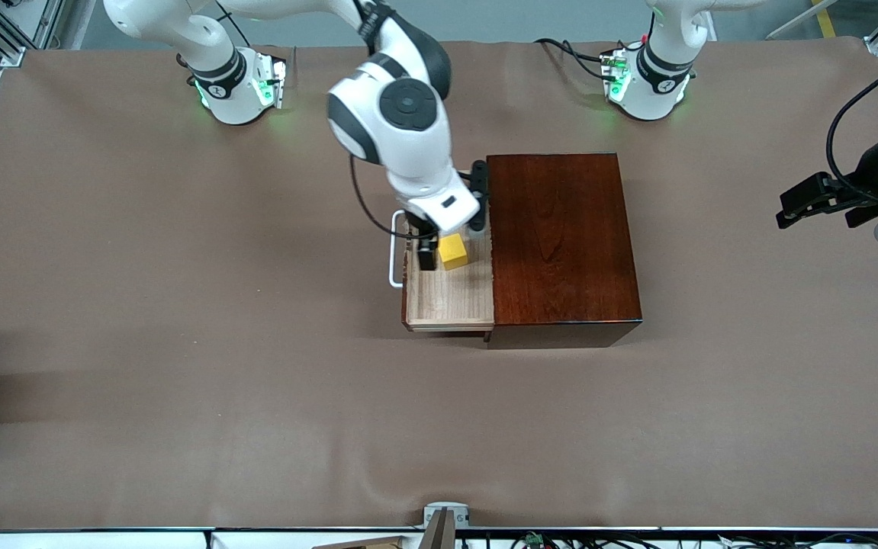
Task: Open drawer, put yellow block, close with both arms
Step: 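Release the cube into the drawer and withdraw the right gripper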
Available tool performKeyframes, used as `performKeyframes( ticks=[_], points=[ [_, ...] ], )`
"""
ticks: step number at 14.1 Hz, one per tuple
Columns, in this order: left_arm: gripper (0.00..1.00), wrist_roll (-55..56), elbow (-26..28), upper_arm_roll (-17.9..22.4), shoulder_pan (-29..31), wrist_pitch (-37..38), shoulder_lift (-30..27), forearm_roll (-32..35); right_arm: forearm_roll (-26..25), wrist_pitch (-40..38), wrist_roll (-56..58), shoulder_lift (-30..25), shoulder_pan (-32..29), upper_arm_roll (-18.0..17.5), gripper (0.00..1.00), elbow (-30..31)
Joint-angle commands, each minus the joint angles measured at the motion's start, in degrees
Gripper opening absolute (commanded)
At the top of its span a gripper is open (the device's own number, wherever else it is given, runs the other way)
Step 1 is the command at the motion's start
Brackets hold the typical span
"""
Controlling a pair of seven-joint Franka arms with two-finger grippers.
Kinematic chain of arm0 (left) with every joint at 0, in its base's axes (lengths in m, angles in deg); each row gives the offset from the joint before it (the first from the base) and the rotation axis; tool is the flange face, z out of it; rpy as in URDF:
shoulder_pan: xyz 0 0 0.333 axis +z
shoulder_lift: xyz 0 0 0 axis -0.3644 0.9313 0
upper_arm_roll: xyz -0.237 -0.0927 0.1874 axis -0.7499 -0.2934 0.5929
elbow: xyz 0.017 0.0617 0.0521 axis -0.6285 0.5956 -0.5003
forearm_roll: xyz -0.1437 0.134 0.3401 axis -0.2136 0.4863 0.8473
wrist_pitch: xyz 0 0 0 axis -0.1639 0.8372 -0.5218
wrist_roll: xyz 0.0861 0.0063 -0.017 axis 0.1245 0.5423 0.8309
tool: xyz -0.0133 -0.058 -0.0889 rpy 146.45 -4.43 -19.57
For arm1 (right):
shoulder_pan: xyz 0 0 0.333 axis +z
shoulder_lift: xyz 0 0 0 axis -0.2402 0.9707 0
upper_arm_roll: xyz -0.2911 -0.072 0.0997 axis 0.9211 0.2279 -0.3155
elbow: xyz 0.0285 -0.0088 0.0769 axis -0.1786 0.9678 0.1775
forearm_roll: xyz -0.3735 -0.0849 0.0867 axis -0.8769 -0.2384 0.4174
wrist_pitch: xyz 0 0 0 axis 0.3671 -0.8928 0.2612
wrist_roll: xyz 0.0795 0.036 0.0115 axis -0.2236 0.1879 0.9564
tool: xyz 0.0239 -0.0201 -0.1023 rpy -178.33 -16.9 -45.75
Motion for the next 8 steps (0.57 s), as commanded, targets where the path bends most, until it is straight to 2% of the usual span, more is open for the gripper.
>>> performKeyframes(
  ticks=[1,8],
  points=[
    [1.00,0.0,0.8,-0.4,0.5,-0.5,-1.3,0.0,-1.2,-4.0,-0.6,-3.6,-6.2,-0.1,1.00,1.1],
    [1.00,0.2,0.8,-0.9,-0.2,-2.8,-0.7,0.2,-1.3,-11.5,-0.7,-9.9,-23.6,4.6,1.00,2.4]
  ],
)
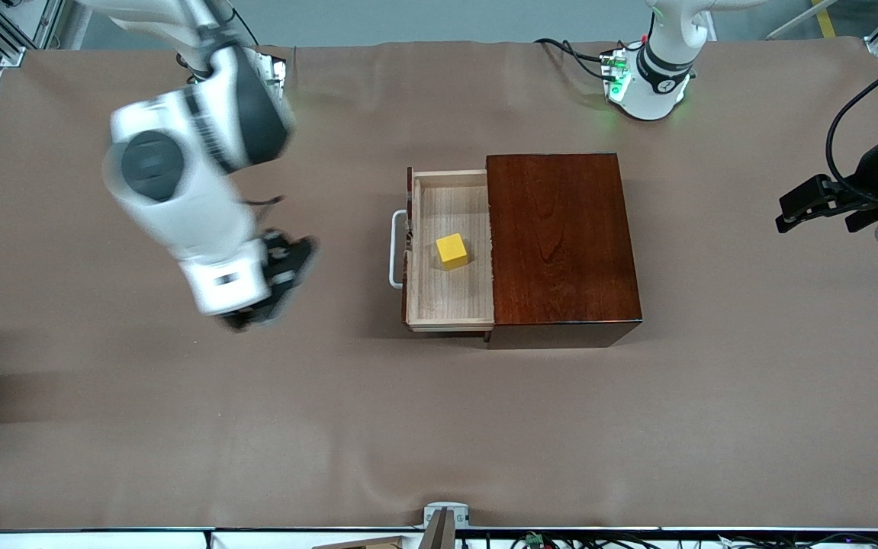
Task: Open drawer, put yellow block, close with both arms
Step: 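Release the cube into the drawer and withdraw the right gripper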
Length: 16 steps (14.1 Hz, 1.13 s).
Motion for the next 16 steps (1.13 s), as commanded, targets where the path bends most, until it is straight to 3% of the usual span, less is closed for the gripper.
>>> performKeyframes(
  ticks=[1,6,9,12,16],
  points=[
    [1.00,0.1,0.8,-0.4,-0.6,-1.2,-0.5,0.3,-0.9,-1.7,-1.2,-3.8,-6.5,0.3,1.00,2.3],
    [1.00,-0.8,-0.2,-3.9,-7.3,-2.4,1.3,2.3,-0.5,-2.5,-1.9,-10.9,-13.8,0.8,1.00,5.8],
    [1.00,-0.9,-1.1,-9.6,-10.4,-2.4,1.6,1.9,-0.2,-5.9,-11.2,-15.2,-17.5,0.3,1.00,7.1],
    [1.00,-1.1,-1.9,-16.5,-13.8,-3.4,5.1,2.1,-0.2,-9.9,-22.2,-18.8,-25.1,-6.6,1.00,7.0],
    [1.00,-6.5,-3.3,-18.4,-20.7,-8.5,11.0,2.1,-0.2,-15.2,-35.0,-21.3,-25.9,-7.3,1.00,6.8]
  ],
)
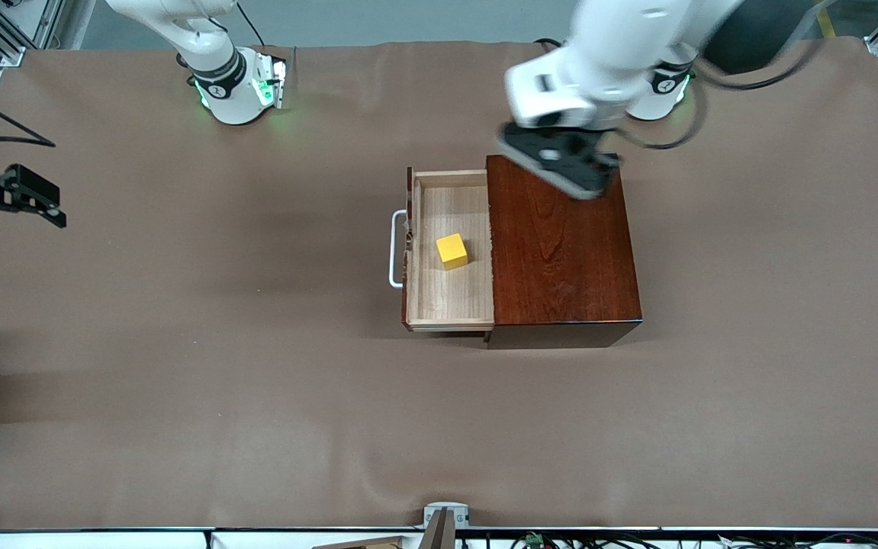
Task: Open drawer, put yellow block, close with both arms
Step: 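Push the drawer closed with the left gripper against its front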
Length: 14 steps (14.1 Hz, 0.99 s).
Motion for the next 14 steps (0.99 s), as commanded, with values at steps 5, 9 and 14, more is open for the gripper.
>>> performKeyframes(
  ticks=[5,9,14],
  points=[
    [1.00,-19.6,-9.6,-0.1,-10.3,-10.7,16.9,1.4,-0.1,-4.3,-14.7,-3.3,-0.7,0.1,1.00,2.1],
    [1.00,-28.2,-11.0,2.1,-17.1,-20.9,25.6,7.3,0.8,-5.8,-15.8,-3.3,0.1,2.4,1.00,2.0],
    [1.00,-36.8,-12.2,11.3,-26.6,-24.6,30.5,8.8,0.9,-5.0,-15.7,-3.0,0.4,2.3,1.00,1.8]
  ],
)
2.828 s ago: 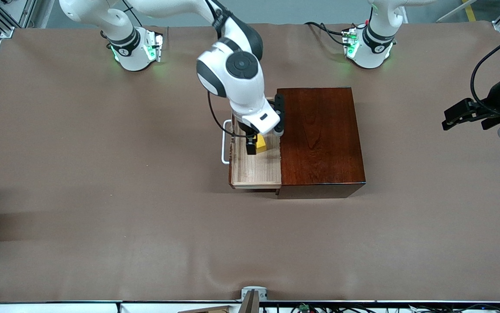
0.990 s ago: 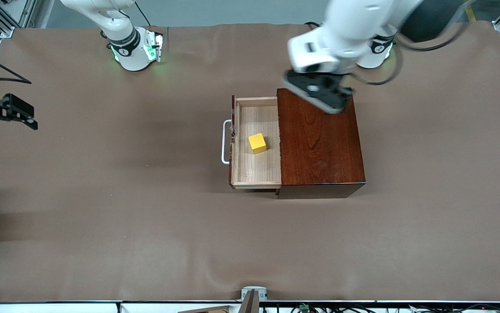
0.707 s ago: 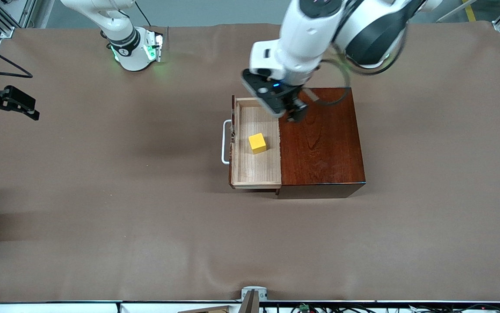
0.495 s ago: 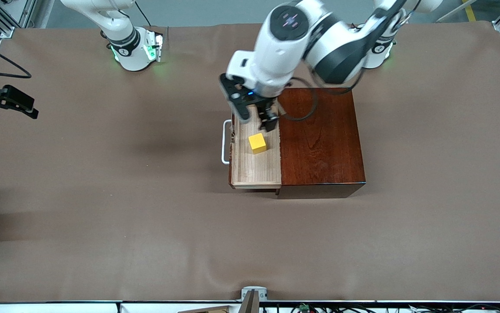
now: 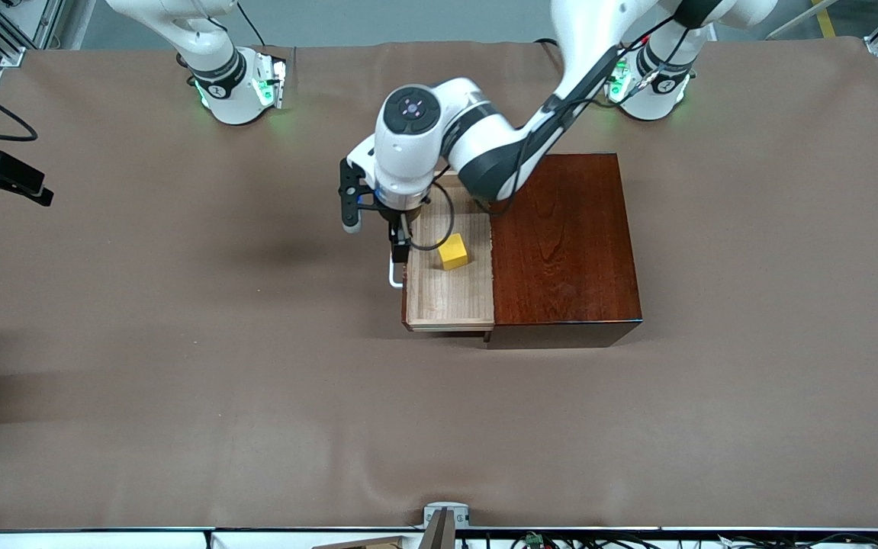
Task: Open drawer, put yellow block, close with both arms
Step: 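Push the drawer closed with the left gripper against its front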
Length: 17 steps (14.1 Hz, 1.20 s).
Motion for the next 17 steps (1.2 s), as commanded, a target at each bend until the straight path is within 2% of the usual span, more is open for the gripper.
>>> performKeyframes(
  ticks=[1,6,10,13,17],
  points=[
    [1.00,-3.3,-2.6,4.4,-4.6,0.1,1.9,1.3,1.0,2.4,-1.4,-0.8,0.4,-0.1,1.00,1.1],
    [1.00,-6.0,-2.4,4.5,-4.5,1.7,2.7,1.3,0.2,2.3,-1.6,-1.3,0.4,0.2,1.00,-0.7],
    [1.00,-5.8,-2.5,5.1,-4.3,8.1,2.1,1.3,0.0,3.0,-1.7,-0.7,2.1,-0.1,1.00,-0.4],
    [1.00,-5.9,-2.5,7.5,-4.5,13.7,1.8,1.4,0.1,3.2,-1.7,-0.7,1.8,0.0,1.00,-0.5],
    [1.00,-6.0,-2.5,8.3,-4.4,19.8,1.1,6.2,0.1,2.8,-1.8,-0.8,1.6,0.2,1.00,-0.5]
  ],
)
